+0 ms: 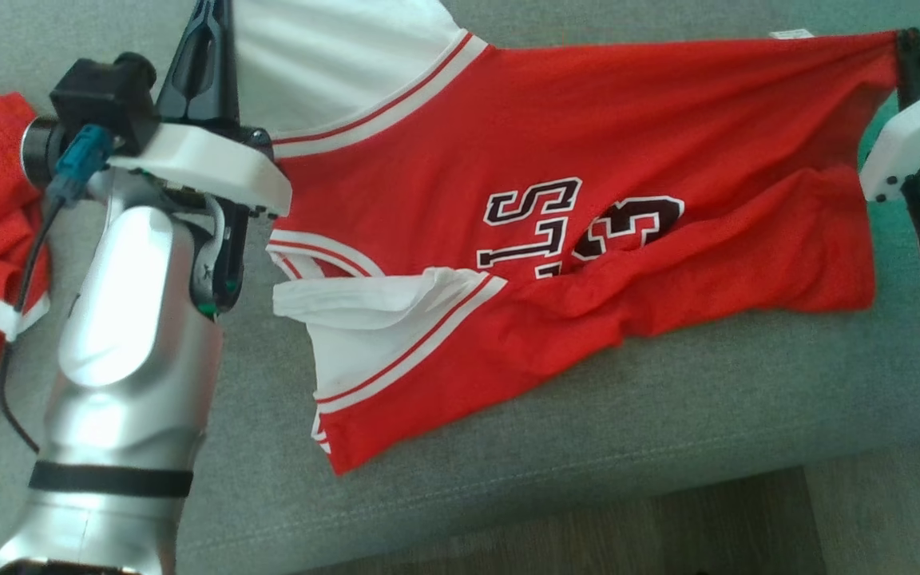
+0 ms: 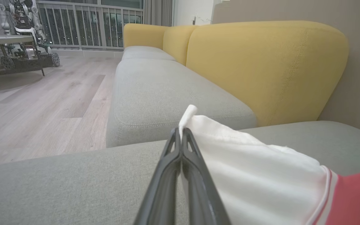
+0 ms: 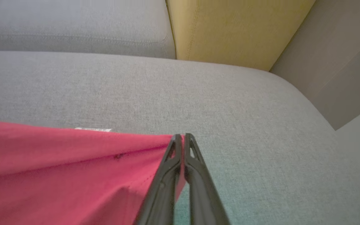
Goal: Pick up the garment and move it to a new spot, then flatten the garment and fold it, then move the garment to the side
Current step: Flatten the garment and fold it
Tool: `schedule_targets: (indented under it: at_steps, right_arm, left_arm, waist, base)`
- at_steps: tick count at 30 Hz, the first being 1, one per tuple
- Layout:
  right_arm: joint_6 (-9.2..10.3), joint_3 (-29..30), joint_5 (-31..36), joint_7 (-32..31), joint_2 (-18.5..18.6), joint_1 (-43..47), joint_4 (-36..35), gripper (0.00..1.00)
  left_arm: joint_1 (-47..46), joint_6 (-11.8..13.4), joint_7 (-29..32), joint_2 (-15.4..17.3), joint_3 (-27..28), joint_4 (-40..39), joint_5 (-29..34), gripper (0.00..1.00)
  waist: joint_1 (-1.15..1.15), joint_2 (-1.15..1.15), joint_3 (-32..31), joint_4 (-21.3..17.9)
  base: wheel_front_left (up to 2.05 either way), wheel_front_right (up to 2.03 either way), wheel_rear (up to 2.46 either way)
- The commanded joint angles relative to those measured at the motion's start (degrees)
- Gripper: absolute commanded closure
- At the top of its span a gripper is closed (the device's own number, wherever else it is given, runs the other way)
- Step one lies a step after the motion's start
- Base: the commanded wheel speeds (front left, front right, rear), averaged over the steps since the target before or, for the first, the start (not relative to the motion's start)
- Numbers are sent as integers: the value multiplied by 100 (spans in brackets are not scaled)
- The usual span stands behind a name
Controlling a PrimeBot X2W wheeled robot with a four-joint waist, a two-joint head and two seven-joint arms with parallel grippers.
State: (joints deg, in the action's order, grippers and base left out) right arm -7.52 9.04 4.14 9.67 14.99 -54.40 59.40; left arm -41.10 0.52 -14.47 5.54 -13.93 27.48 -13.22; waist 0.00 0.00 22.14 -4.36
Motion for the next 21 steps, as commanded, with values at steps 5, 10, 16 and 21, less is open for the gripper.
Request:
schedule_targets:
  at_steps: [5, 10, 16, 21]
  right_arm:
    - [3, -55, -106, 255, -67, 50, -36, 100]
    - [3, -474, -456, 419, -130, 244, -69, 100]
    - [3, -1050, -921, 422, 49, 679, -144, 100]
    - [3, -1504, -1400, 234, 259, 1108, -394, 100]
  left_arm:
    - [232, -184, -52, 171, 129, -261, 131, 100]
    - [535, -273, -52, 223, 113, -500, 265, 100]
    - [1178, -459, -52, 421, -99, -986, 504, 100]
    - [1797, -534, -52, 651, -376, -1397, 761, 100]
  waist:
    - [0, 0, -217, 39]
    - [0, 0, -454, 70]
    - [0, 0, -789, 112]
    - [0, 0, -1046, 142]
  base:
    - [0, 0, 0]
    - [0, 0, 0]
    - [0, 0, 0]
    - [0, 0, 0]
